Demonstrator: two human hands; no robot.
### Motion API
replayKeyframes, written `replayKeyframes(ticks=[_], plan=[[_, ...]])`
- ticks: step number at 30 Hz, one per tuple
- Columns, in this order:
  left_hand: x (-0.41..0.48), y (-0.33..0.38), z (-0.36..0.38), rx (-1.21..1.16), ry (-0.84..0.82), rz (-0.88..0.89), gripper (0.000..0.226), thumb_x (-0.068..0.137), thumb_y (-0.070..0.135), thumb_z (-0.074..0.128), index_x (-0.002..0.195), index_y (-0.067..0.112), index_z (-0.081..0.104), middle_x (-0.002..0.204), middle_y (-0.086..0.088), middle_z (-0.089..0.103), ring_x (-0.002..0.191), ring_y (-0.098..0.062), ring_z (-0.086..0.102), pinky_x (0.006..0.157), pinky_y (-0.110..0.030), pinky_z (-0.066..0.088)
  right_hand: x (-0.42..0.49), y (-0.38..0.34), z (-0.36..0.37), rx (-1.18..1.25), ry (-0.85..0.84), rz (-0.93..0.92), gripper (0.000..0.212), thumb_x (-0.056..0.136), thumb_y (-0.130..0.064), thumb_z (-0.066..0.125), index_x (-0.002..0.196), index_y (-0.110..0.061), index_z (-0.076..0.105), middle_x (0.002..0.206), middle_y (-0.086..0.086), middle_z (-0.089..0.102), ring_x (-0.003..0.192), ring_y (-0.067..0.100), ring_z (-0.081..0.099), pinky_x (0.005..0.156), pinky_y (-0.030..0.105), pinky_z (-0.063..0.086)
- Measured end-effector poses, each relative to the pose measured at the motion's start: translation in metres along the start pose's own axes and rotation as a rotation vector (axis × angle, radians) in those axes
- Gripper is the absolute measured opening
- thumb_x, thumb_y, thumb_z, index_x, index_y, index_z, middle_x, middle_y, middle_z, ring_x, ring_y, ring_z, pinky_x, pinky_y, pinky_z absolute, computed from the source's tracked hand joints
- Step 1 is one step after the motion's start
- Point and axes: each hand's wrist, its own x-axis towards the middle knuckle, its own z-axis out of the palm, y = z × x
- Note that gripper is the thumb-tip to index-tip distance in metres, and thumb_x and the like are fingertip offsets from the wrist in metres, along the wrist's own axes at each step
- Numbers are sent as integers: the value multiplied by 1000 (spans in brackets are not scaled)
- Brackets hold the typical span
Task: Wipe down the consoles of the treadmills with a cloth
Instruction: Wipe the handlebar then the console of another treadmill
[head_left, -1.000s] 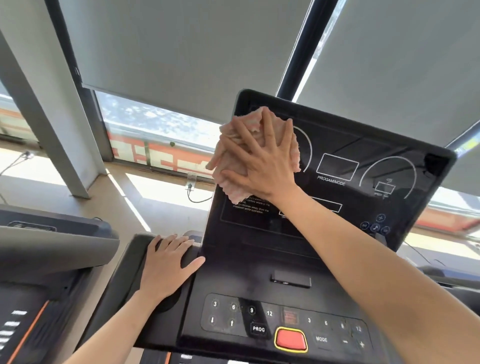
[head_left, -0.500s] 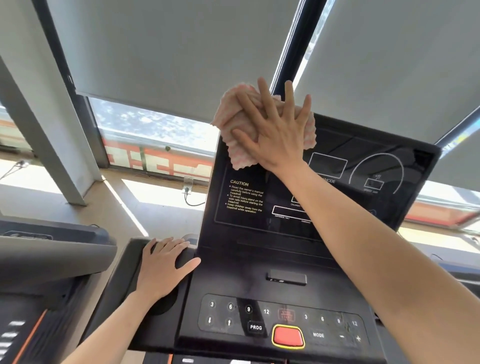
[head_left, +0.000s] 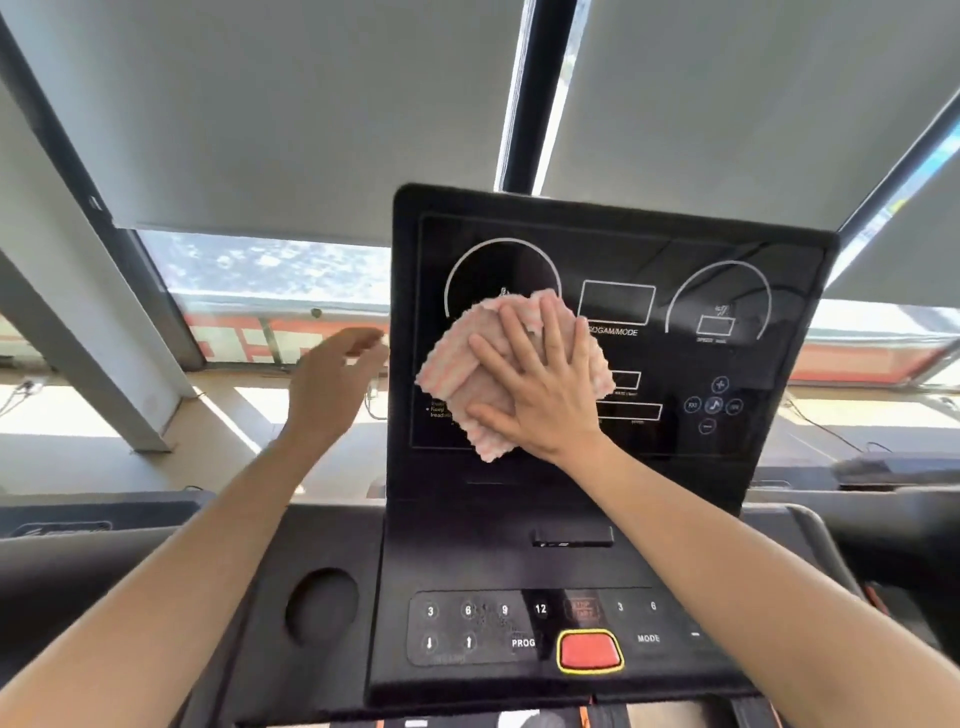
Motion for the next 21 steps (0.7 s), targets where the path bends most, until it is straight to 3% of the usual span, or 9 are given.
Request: replayKeyframes(ticks=[3,8,13,21], plan=[[34,39,0,-132,48,67,34,94,38,55,123,25,68,110,15,70,103,-1,63,93,-21,46,-29,-8,15,21,14,25,82,93,-79,38,161,-38,19,171,8,11,157,42,8,124,63,0],[81,88,12,-278,93,78,25,94,44,54,113,30,61,99,18,63,92,-2,59,87,-23,46,-59,-14,29,-8,22,26,83,93,-80,38,162,-39,16,171,6,5,158,35,-6,126,58,-1],[99,106,29,-270,181,86,18,100,42,49,104,27,59,91,22,58,80,12,52,81,-15,42,-61,-12,35,6,17,12,81,92,-80,41,161,-41,20,171,3,6,158,35,-5,126,60,3],[95,102,35,-248,239,86,37,104,45,45,121,16,61,94,23,58,79,19,52,74,-2,38,-33,6,21,25,114,64,78,93,-77,43,159,-39,28,170,6,11,159,34,3,125,61,8]])
